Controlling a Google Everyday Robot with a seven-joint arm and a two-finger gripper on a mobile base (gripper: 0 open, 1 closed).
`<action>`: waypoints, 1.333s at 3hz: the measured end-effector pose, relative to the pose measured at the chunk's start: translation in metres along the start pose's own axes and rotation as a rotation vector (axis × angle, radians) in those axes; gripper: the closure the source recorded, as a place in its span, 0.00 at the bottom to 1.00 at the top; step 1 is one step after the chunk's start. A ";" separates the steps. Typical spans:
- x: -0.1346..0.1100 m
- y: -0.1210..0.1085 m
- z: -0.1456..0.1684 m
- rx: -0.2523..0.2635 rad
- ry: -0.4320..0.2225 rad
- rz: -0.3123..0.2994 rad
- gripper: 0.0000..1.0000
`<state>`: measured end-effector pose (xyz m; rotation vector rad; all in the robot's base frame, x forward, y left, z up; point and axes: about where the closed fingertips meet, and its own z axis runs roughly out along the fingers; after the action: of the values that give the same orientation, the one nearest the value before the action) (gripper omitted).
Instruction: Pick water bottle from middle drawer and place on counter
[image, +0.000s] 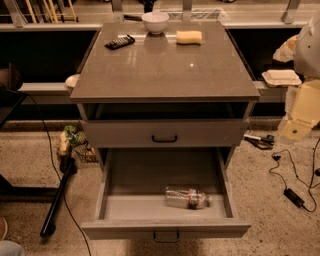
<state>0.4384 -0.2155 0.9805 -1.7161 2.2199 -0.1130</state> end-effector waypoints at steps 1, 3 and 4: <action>0.000 0.000 0.000 0.000 0.000 0.000 0.00; 0.006 0.020 0.077 -0.057 -0.063 -0.030 0.00; 0.006 0.036 0.138 -0.093 -0.147 -0.050 0.00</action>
Offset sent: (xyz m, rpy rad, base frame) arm 0.0092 0.0051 -0.0786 0.0651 0.0685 0.0346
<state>0.4456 -0.1926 0.8400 -1.7675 2.1061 0.1031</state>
